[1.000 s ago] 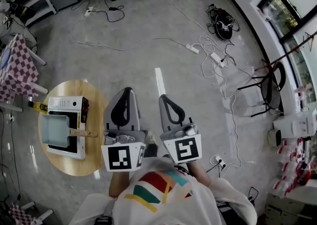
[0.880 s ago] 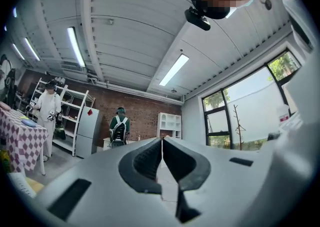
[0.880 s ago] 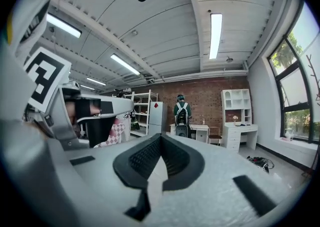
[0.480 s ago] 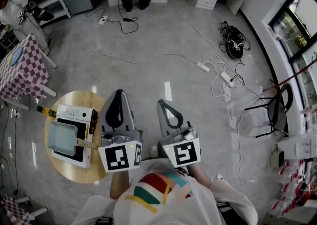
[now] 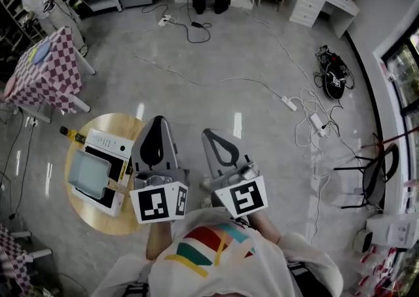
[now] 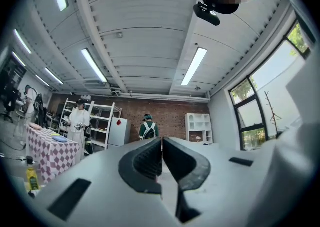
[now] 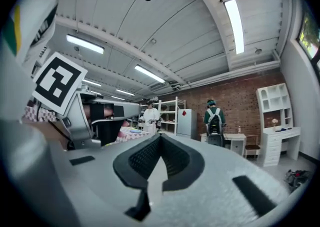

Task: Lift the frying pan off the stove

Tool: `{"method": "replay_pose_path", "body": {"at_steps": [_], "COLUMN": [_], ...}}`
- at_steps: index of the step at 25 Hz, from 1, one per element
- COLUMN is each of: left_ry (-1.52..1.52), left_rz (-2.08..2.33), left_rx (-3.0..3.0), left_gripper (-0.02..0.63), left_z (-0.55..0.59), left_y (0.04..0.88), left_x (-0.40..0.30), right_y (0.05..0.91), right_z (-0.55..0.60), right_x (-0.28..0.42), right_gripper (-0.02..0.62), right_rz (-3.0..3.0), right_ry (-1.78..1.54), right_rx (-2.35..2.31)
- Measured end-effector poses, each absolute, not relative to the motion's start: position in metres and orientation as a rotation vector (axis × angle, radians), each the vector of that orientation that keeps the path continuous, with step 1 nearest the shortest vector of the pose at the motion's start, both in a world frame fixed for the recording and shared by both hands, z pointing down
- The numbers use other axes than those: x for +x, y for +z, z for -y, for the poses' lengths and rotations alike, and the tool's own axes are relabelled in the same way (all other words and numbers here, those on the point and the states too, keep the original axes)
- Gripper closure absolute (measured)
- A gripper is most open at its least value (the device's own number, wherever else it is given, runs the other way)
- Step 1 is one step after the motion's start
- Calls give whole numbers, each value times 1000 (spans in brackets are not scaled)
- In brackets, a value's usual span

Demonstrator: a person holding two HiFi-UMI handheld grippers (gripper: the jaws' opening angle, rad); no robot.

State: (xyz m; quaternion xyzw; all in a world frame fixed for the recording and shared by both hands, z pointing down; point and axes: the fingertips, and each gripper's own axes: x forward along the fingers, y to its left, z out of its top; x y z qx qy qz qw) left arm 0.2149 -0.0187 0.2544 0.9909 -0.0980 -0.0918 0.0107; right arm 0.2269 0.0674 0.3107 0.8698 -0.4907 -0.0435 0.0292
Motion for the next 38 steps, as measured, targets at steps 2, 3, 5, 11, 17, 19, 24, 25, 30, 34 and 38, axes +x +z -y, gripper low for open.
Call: {"method": "replay_pose_path", "body": {"at_steps": [2, 3, 5, 11, 17, 19, 24, 25, 30, 34, 38], "left_ry": [-303, -305, -300, -313, -318, -316, -293, -282, -244, -214, -192], "left_rz": [412, 470, 580, 959, 1355, 1462, 1705, 1748, 1912, 1996, 2050], "left_rx": [3092, 3091, 3076, 2934, 2818, 2781, 2664, 2642, 2489, 2376, 2315], "left_gripper": [598, 598, 598, 598, 598, 598, 598, 598, 598, 599, 598], "left_z": [31, 39, 57, 121, 163, 170, 171, 170, 159, 148, 141], "left_y": [249, 247, 246, 244, 236, 234, 237, 237, 245, 264, 275], "left_x": [215, 215, 211, 160, 98, 77, 24, 16, -13, -32, -47], "right_y": [303, 299, 294, 279, 267, 265, 265, 267, 277, 292, 301], "right_z": [-51, -41, -22, 52, 106, 118, 136, 138, 140, 137, 135], "right_x": [229, 230, 230, 217, 189, 173, 130, 125, 112, 101, 96], "right_gripper": [598, 598, 597, 597, 597, 597, 597, 597, 597, 597, 597], "right_rz": [1655, 1717, 1811, 2034, 2150, 2232, 2458, 2475, 2546, 2579, 2537], "right_ry": [-159, -172, -204, -357, -479, -495, -458, -443, -359, -350, -420], "right_rx": [2619, 2578, 2494, 2267, 2096, 2033, 1868, 1845, 1731, 1640, 1592]}}
